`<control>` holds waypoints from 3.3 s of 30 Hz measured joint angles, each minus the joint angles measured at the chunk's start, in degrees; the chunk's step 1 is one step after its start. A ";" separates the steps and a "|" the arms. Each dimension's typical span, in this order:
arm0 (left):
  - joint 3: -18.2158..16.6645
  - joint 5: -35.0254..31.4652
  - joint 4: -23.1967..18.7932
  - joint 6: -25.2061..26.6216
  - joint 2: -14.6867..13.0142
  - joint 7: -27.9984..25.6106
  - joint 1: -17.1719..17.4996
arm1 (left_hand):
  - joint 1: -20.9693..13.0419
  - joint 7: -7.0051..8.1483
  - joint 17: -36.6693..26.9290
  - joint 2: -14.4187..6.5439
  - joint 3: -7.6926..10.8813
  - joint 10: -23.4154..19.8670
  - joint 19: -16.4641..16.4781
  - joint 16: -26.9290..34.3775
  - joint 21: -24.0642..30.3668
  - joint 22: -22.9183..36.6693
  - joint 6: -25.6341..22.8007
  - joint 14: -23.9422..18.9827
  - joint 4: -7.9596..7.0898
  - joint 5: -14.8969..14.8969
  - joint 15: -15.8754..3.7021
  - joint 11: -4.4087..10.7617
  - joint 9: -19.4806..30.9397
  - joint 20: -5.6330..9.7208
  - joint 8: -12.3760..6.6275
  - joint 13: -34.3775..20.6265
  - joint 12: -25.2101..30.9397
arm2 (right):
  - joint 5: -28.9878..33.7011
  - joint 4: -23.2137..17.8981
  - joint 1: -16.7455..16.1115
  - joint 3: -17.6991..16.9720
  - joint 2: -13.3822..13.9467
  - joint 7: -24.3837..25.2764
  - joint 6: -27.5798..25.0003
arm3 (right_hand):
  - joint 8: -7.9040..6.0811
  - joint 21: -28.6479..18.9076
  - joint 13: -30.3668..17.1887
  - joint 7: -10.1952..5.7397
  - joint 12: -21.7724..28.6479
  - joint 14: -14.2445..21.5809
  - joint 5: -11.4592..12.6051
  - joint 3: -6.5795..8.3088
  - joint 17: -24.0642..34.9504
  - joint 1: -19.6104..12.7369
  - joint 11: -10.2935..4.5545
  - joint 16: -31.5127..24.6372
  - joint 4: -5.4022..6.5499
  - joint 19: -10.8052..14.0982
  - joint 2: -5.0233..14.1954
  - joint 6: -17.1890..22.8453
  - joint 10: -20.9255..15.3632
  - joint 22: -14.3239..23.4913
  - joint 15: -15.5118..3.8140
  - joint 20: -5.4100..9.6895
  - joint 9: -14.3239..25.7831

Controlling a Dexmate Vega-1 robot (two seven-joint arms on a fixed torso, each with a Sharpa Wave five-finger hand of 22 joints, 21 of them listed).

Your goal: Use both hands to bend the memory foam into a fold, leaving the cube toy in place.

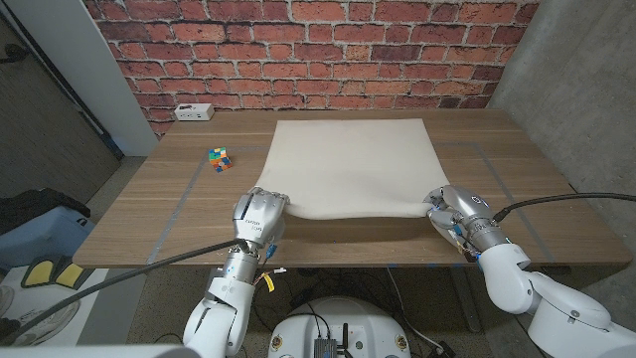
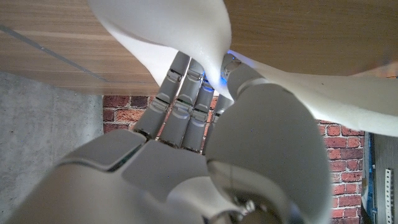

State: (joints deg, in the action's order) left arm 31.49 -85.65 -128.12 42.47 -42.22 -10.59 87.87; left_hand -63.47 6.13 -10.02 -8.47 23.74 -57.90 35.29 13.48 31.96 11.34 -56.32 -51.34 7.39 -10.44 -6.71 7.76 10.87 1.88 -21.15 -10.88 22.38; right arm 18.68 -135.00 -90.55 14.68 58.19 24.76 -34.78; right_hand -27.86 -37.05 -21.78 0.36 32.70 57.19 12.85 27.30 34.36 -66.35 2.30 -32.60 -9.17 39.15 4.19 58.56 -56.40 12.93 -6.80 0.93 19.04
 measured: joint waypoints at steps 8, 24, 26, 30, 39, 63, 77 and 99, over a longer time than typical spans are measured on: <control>-0.98 8.52 -0.16 -3.28 0.62 -17.80 0.38 | -1.63 -4.35 -0.50 1.22 0.52 -2.59 4.89 1.19 3.69 0.28 -3.07 -7.70 2.49 -0.01 -2.41 -2.59 0.20 0.42 -0.04 -0.02 0.01 | 2.14 -1.65 -1.15 0.35 3.08 -1.08 -2.39 | 1.42 -0.24 -0.75 -0.16 -1.94 -1.50 -0.39 0.75 0.46 0.42 0.47 2.12 0.12 -2.87 0.12 0.32 0.57 -0.16 0.42 0.40 -0.91; -7.02 31.54 -3.31 -10.58 3.46 -26.17 3.08 | -5.88 -7.10 0.18 2.78 0.48 -4.92 5.18 1.61 5.13 0.10 -4.97 -11.47 3.06 0.34 -4.15 -3.68 0.57 -2.24 0.64 -0.02 0.01 | 4.96 -3.49 -0.22 3.10 4.99 -2.54 -8.11 | 14.14 -1.99 4.36 -3.28 -14.15 -19.43 -1.05 5.79 -4.84 2.72 -2.74 15.46 -0.40 -9.71 -4.70 -15.85 21.38 -2.03 3.04 -1.33 -6.68; -7.80 33.93 -3.58 -11.36 3.89 -26.78 3.39 | -5.88 -7.10 0.18 2.78 0.48 -4.92 5.24 1.61 5.35 0.10 -4.98 -11.55 3.06 0.34 -4.22 -3.67 0.57 -2.18 0.64 -0.02 0.01 | 5.85 -3.81 0.20 3.77 5.24 -2.91 -9.69 | 15.82 -1.99 4.77 -4.18 -15.63 -21.39 -1.05 5.85 -5.62 2.91 -3.49 16.93 -0.46 -10.25 -5.21 -19.17 23.90 -2.04 3.30 -1.08 -7.00; -8.91 38.84 -3.92 -13.06 4.28 -27.73 3.69 | -6.34 -7.18 0.18 2.91 0.48 -4.93 5.65 1.33 5.72 0.11 -5.06 -11.74 3.06 0.34 -4.05 -3.67 0.60 -1.77 0.65 -0.02 0.01 | 7.61 -4.53 1.79 6.16 5.97 -3.90 -12.69 | 17.77 -1.98 5.51 -6.01 -18.80 -26.36 -1.05 6.59 -6.83 1.59 -5.14 19.84 -0.73 -12.88 -6.68 -26.44 29.61 -2.28 3.75 -1.41 -7.33; -10.14 43.88 -4.52 -13.96 5.44 -28.69 3.49 | -6.70 -7.81 0.26 3.18 0.40 -5.54 6.78 1.32 6.42 0.11 -5.44 -12.54 3.13 0.34 -4.12 -3.86 0.84 -1.06 1.13 -0.02 0.01 | 8.99 -5.76 4.07 9.07 7.84 -6.95 -17.82 | 17.93 1.26 6.57 -6.66 -21.69 -36.59 -1.05 5.88 -9.06 4.86 -4.72 22.24 0.44 -20.62 -10.97 -36.28 37.80 -2.75 4.35 -5.18 -7.86; -13.71 51.27 -10.66 -10.71 -0.14 -22.00 4.04 | -7.54 -8.51 0.43 3.67 0.80 -6.14 5.49 -0.39 7.25 0.12 -6.21 -13.17 2.73 0.35 -3.66 -4.28 0.69 -0.03 2.44 -0.02 0.01 | 18.43 -4.78 10.91 19.98 9.30 -5.33 -24.68 | 12.56 1.74 8.88 -9.08 -16.93 -33.48 1.36 3.41 -14.95 6.35 -9.72 16.61 1.25 -15.37 -7.13 -24.34 29.45 -2.64 4.34 -2.38 -8.13; -15.99 50.73 -13.79 -9.49 -6.59 -16.80 6.77 | -7.53 -8.38 0.43 3.69 0.46 -5.81 4.71 -1.56 7.70 0.12 -6.73 -12.71 2.35 0.23 -4.12 -3.95 0.99 0.23 3.13 -0.02 0.01 | 25.82 -1.54 9.94 21.55 6.92 0.99 -21.03 | 7.50 -0.89 9.54 -5.00 -11.23 -18.24 -0.82 -3.97 -13.51 4.52 -8.73 7.77 0.81 -10.26 -0.51 1.85 6.15 -2.38 3.20 0.92 -8.28; -22.13 51.38 -17.95 -9.48 -16.79 -4.20 11.06 | -6.63 -7.80 0.41 2.85 0.35 -5.09 2.93 -2.89 8.14 0.12 -6.14 -11.16 1.75 0.67 -4.32 -3.24 1.00 1.73 4.44 -0.02 0.02 | 33.92 -4.93 2.17 20.16 4.30 -0.66 -25.79 | 7.41 -1.55 9.38 -4.03 -10.39 -16.26 -1.05 -4.37 -14.18 3.01 -7.31 7.76 0.41 -10.29 1.44 4.41 3.58 -2.38 2.82 1.33 -8.18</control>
State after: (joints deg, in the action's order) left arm 9.36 -34.27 -146.07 32.99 -59.01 -14.79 98.93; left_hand -70.10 -1.67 -9.61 -5.62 24.09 -62.99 38.22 10.59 40.09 11.47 -62.47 -62.50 9.14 -9.77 -11.03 4.52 11.87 3.61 -16.72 -10.90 22.39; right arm 52.60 -139.93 -88.37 34.85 62.49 24.10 -60.56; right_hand -20.45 -38.61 -12.40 -3.66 22.31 40.93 11.79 22.93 20.19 -63.34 -5.01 -24.84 -8.77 28.86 5.63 62.97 -52.82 10.55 -3.98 2.26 10.86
